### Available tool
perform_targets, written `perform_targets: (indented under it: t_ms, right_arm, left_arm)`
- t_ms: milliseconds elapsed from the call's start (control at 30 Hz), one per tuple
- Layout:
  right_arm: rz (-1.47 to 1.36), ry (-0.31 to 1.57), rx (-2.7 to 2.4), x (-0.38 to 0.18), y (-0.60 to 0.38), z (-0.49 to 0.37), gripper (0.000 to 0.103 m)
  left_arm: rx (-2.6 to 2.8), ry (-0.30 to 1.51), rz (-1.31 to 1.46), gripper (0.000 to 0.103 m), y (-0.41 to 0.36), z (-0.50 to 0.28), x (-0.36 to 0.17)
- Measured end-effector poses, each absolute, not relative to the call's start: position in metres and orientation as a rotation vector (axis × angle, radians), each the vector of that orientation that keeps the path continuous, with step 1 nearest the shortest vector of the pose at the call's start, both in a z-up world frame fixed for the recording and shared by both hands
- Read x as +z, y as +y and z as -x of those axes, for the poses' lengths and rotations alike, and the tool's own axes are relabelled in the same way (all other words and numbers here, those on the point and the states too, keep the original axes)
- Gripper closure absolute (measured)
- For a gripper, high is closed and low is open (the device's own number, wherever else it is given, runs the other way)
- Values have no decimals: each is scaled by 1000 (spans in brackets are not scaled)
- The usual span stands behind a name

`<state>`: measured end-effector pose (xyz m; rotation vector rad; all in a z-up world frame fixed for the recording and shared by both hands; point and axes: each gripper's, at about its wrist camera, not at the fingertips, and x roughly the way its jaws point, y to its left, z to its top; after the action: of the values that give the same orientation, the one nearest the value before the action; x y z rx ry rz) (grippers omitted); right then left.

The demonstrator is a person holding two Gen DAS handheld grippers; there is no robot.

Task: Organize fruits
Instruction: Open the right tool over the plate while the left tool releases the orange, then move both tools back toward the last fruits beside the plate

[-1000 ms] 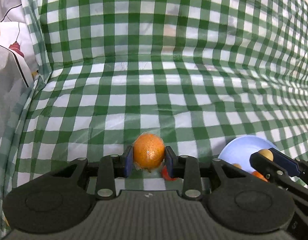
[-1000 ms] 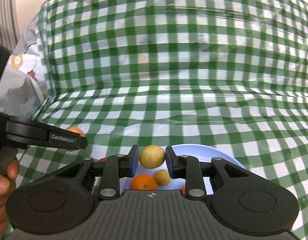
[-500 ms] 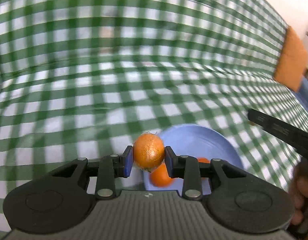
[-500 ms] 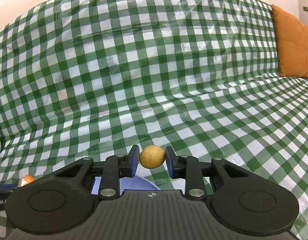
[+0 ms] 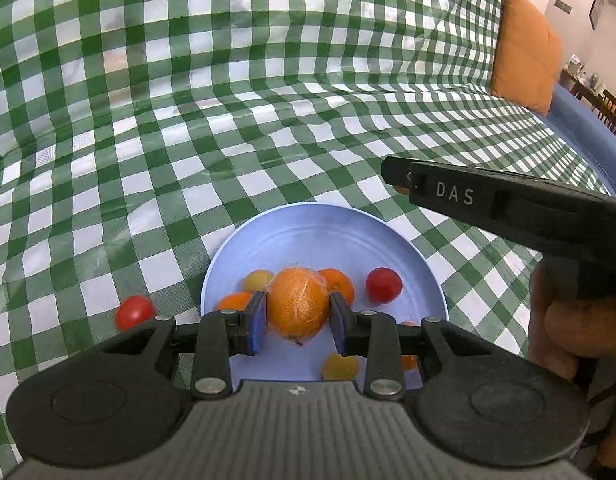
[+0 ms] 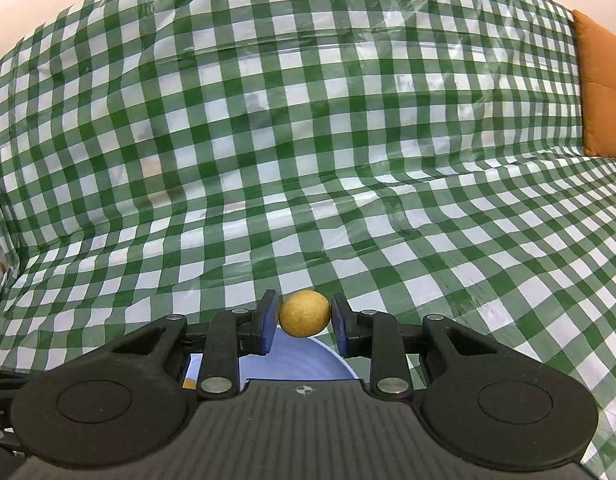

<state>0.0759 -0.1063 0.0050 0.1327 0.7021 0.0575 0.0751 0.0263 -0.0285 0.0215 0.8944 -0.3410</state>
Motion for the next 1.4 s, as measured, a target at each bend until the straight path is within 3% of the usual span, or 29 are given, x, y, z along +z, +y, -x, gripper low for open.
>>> perform_targets:
  t_ms: [167,300,467,1400]
  right_arm:
    - [-122,719,83,3,-105,-78,72]
    - [-117,725,78,2,-104,-79,56]
    - [-116,730,81,1,-104,-80,52]
    - [-86,733,128,2,-93,-82,51]
  left_arm:
    - [-357,888,-22,66,27,-77,-26]
    - [-354,884,-4,65,31,-77,-24]
    - [-336,886,-1,65,33,-78,-24]
    - [-249,881,40,65,45,-72,-17]
